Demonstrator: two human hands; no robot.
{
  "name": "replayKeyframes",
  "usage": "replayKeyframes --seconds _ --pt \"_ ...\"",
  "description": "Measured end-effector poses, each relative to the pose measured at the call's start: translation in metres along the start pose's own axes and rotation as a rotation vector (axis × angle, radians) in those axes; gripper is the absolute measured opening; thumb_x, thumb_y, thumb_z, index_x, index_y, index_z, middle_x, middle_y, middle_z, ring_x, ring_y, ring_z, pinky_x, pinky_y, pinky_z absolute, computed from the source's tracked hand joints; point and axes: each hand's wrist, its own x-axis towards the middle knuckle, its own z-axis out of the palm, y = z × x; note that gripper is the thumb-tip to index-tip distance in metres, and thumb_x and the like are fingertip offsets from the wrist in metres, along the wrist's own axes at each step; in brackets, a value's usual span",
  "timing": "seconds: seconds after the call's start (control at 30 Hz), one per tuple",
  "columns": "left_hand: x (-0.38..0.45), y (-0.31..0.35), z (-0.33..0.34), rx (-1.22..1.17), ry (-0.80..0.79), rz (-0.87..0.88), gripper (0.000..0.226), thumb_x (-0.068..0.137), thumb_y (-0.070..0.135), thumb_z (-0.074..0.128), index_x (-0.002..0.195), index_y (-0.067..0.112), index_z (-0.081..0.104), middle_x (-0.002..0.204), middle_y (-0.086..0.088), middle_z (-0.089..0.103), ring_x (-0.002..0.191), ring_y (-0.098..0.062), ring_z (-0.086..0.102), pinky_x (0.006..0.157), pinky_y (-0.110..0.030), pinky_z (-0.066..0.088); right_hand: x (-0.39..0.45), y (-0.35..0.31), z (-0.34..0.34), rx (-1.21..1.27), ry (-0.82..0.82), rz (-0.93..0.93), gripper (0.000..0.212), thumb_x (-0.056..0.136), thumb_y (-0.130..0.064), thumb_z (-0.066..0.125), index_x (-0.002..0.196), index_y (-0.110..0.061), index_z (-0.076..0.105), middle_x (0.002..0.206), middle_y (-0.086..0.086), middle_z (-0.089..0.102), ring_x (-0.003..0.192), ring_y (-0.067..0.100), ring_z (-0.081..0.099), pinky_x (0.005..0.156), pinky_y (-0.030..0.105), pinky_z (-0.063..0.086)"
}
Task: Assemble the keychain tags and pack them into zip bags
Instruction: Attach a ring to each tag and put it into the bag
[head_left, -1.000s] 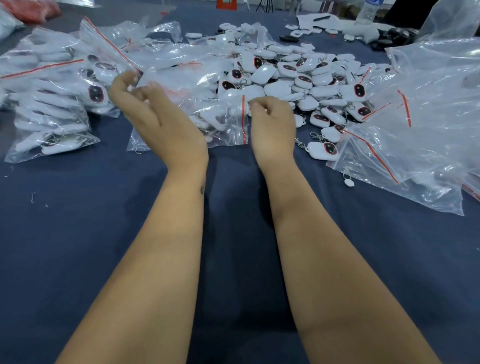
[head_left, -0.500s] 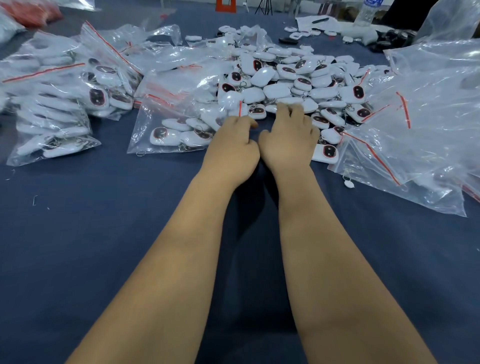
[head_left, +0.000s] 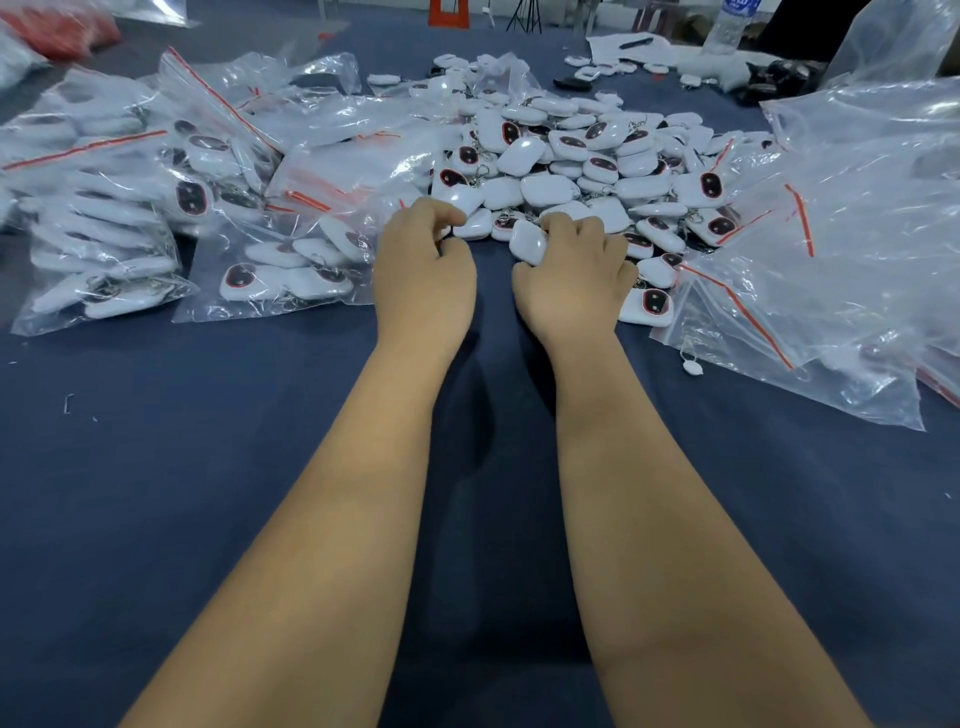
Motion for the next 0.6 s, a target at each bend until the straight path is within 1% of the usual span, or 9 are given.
replayKeyframes --seconds 0.07,0.2,0.27,0.33,0.37,0.43,0.47,0.53,0.6 --pt "-0.001 0.000 0.004 -0.085 -0.104 -0.007 0.035 0.090 -0.002 0.038 0.107 0.023 0.058 0.116 0.004 0.060 0.102 -0.010 0.057 0.083 -0.020 0.043 0.000 0.001 0.001 -0.039 -0.039 -0.033 0.046 0.094 -0.028 0.050 0.140 -0.022 0.045 0.135 0.006 0.041 0.125 0.031 0.033 0.105 0.040 0.023" --pt "0.003 -0.008 0.008 -0.094 -0.202 -0.079 0.035 0.092 -0.001 0.042 0.108 0.027 0.053 0.109 0.009 0.057 0.101 -0.010 0.058 0.081 -0.020 0.046 0.001 0.002 0.001 -0.029 -0.023 -0.040 0.035 0.100 -0.033 0.047 0.133 -0.023 0.053 0.134 0.004 0.045 0.125 0.029 0.035 0.104 0.038 0.024" --pt "0.006 -0.011 0.007 -0.112 -0.187 -0.123 0.034 0.091 0.000 0.043 0.109 0.027 0.053 0.107 0.009 0.058 0.100 -0.012 0.060 0.080 -0.022 0.047 0.002 -0.001 -0.003 0.086 0.006 -0.013 0.023 0.101 -0.034 0.043 0.106 -0.022 0.062 0.118 0.003 0.056 0.117 0.028 0.041 0.098 0.039 0.030" --pt "0.008 -0.013 0.007 -0.158 -0.169 -0.158 0.035 0.090 0.002 0.043 0.110 0.028 0.053 0.106 0.011 0.058 0.094 -0.011 0.061 0.081 -0.027 0.051 0.002 -0.007 -0.006 0.413 0.026 0.058 0.033 0.100 -0.030 0.044 0.069 -0.020 0.045 0.082 0.000 0.054 0.088 0.021 0.047 0.080 0.036 0.038" --pt "0.008 -0.013 0.007 -0.183 -0.160 -0.173 0.035 0.090 0.003 0.042 0.111 0.028 0.053 0.105 0.011 0.059 0.090 -0.010 0.061 0.084 -0.031 0.054 0.001 -0.011 -0.008 0.662 0.025 0.115 0.037 0.099 -0.026 0.046 0.063 -0.019 0.037 0.070 -0.002 0.048 0.074 0.017 0.044 0.071 0.033 0.037" --pt "0.009 -0.011 0.006 -0.243 -0.141 -0.204 0.030 0.091 0.007 0.041 0.109 0.026 0.055 0.100 0.008 0.061 0.084 -0.012 0.060 0.090 -0.039 0.055 0.001 -0.017 -0.012 1.059 -0.029 0.190 0.030 0.098 -0.019 0.049 0.068 -0.016 0.045 0.070 0.002 0.051 0.064 0.015 0.047 0.064 0.031 0.041" --pt "0.009 -0.010 0.006 -0.284 -0.132 -0.225 0.027 0.092 0.009 0.041 0.106 0.026 0.056 0.097 0.004 0.064 0.083 -0.015 0.060 0.091 -0.043 0.054 0.000 -0.020 -0.012 1.151 -0.085 0.194 0.023 0.098 -0.016 0.049 0.076 -0.014 0.054 0.077 0.005 0.058 0.064 0.015 0.053 0.061 0.028 0.046" --pt "0.009 -0.006 0.004 -0.377 -0.097 -0.273 0.023 0.093 0.014 0.042 0.098 0.028 0.059 0.098 -0.005 0.068 0.084 -0.019 0.062 0.093 -0.046 0.052 -0.002 -0.024 -0.012 1.206 -0.186 0.168 0.011 0.098 -0.013 0.050 0.097 -0.013 0.062 0.089 0.008 0.064 0.065 0.014 0.058 0.056 0.020 0.049" --pt "0.009 -0.004 0.003 -0.441 -0.047 -0.317 0.022 0.094 0.016 0.042 0.093 0.028 0.062 0.096 -0.003 0.068 0.083 -0.017 0.062 0.092 -0.043 0.053 -0.004 -0.026 -0.010 1.208 -0.255 0.131 0.015 0.094 -0.008 0.054 0.108 -0.012 0.060 0.093 0.006 0.063 0.069 0.012 0.057 0.055 0.016 0.047"
